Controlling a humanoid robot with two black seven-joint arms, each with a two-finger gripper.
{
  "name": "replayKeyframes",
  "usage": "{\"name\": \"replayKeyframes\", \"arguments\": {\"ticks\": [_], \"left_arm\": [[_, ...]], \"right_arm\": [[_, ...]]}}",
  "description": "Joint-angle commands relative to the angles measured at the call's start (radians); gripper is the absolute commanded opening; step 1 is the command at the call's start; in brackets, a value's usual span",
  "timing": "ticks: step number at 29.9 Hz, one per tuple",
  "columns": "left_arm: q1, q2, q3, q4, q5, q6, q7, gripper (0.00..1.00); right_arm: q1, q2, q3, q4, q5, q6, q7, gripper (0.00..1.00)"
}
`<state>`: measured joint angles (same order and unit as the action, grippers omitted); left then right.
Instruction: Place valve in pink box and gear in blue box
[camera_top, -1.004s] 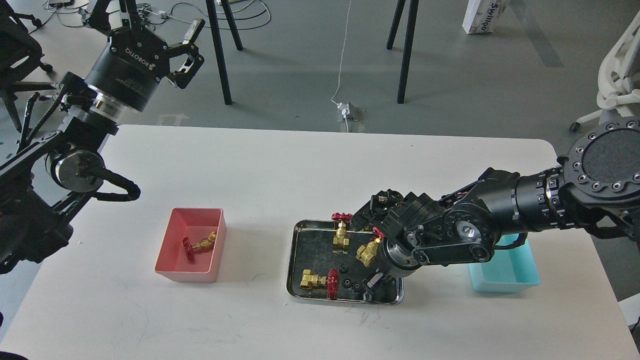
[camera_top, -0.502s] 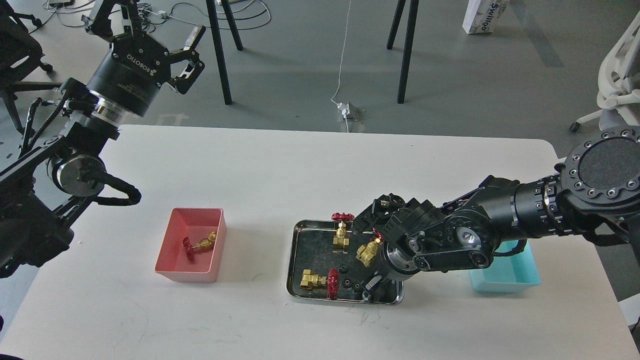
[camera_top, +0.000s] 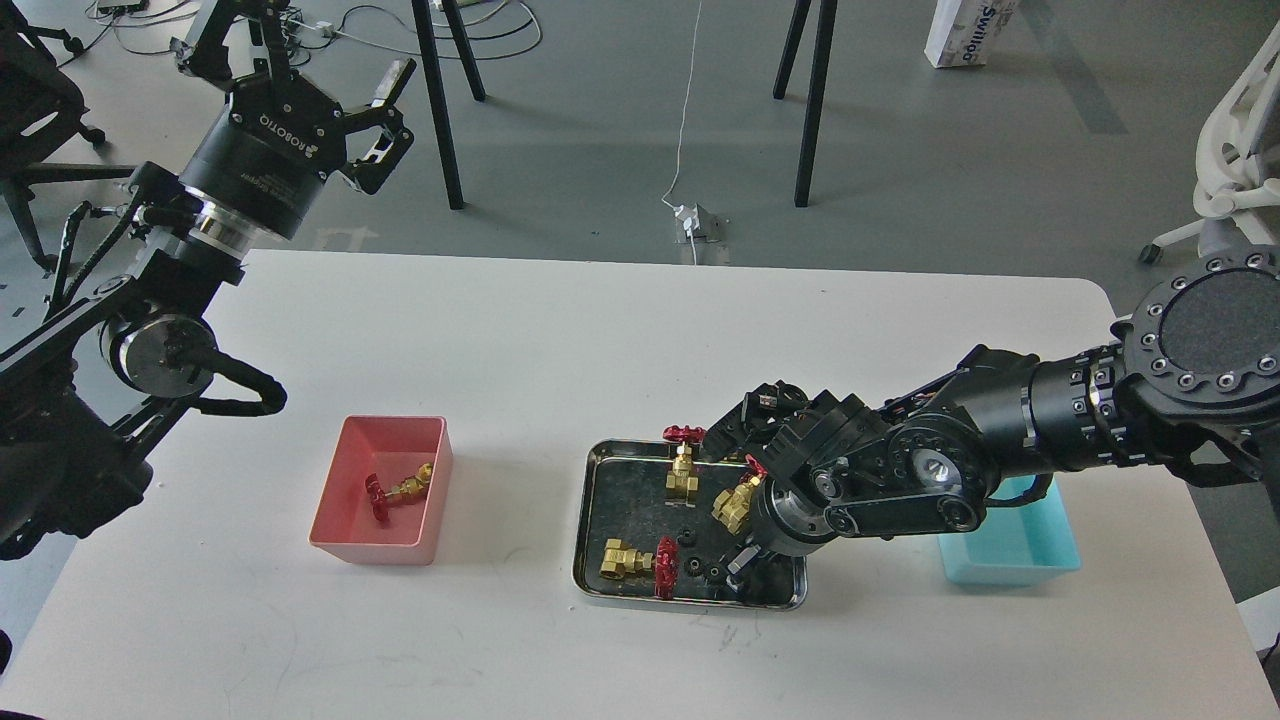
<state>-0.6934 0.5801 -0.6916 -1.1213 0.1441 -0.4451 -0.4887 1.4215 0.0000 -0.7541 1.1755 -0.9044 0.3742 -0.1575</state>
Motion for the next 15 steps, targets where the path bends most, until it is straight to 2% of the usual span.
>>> {"name": "replayKeyframes", "arguments": {"ticks": [1,9,13,15], "left_arm": [[0.000,0.000,-0.002,0.000,0.000,0.000,0.000,0.97],[0.000,0.000,-0.002,0.002,0.000,0.000,0.000,0.97],[0.000,-0.011,-0.002,0.002,0.000,0.000,0.000,0.97],[0.000,-0.017,-0.002,0.002,0.000,0.000,0.000,0.97]], "right_arm": [[0.013,0.000,0.002,0.004,0.030,0.002,0.000,0.12],[0.140,0.000,0.009,0.098,0.140,0.002,0.000,0.12],[0.151,-0.136,0.009,0.144,0.134,0.002,-0.016,0.12],[0.152,-0.240,0.009,0.179,0.125,0.002,-0.030,0.12]]}}
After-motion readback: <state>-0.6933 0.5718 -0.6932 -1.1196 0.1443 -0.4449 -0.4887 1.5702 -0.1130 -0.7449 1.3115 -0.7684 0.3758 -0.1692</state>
